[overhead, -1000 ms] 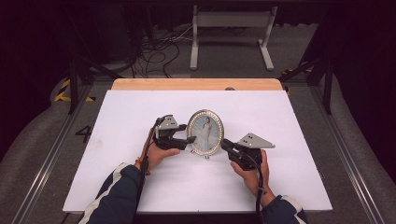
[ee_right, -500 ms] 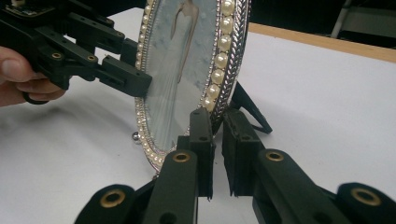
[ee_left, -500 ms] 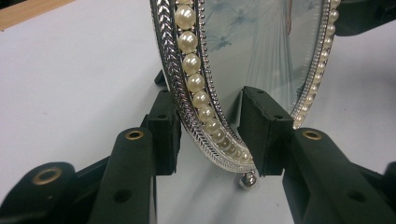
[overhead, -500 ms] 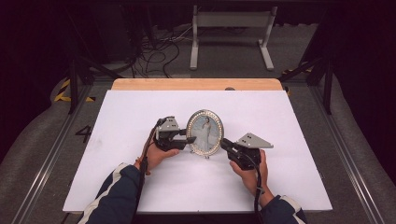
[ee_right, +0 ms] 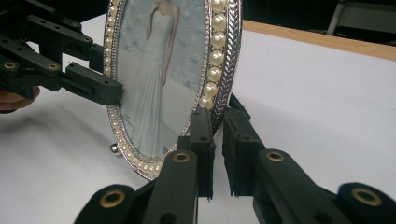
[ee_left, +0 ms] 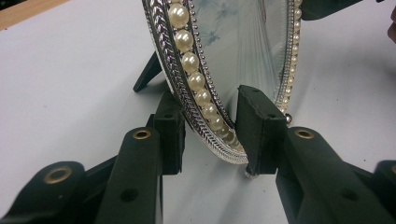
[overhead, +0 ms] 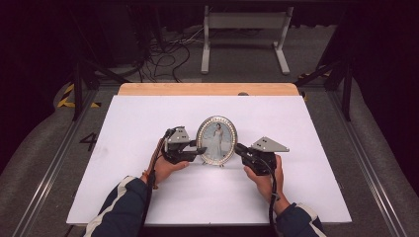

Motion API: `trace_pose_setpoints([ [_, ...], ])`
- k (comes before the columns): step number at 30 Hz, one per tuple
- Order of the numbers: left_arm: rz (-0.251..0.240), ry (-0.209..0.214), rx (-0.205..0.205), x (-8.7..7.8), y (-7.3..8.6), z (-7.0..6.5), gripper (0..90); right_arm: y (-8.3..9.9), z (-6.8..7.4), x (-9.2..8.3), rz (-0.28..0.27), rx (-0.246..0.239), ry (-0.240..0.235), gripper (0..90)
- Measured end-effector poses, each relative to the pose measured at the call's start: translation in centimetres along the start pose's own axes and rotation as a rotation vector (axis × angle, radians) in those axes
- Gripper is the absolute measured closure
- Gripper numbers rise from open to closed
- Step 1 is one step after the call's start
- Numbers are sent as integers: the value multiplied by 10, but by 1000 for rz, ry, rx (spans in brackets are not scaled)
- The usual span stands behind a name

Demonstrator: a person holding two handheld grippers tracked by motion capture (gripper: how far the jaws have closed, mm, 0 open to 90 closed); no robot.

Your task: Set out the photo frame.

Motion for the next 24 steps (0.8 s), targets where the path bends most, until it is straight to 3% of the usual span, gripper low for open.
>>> trace_pose_setpoints([
  [24, 5, -9, 6, -1, 0, -6, 641, -3, -2, 4, -1, -35, 16, 820],
])
Point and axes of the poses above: each handheld gripper's, and its own axes: x roughly forward along the jaws, y roughly out of its underside, z roughly to its left, the point moved 6 cm from there along x, roughly forward along the jaws, and after that the axes turned 13 degrees about x, right-handed, at the moved point
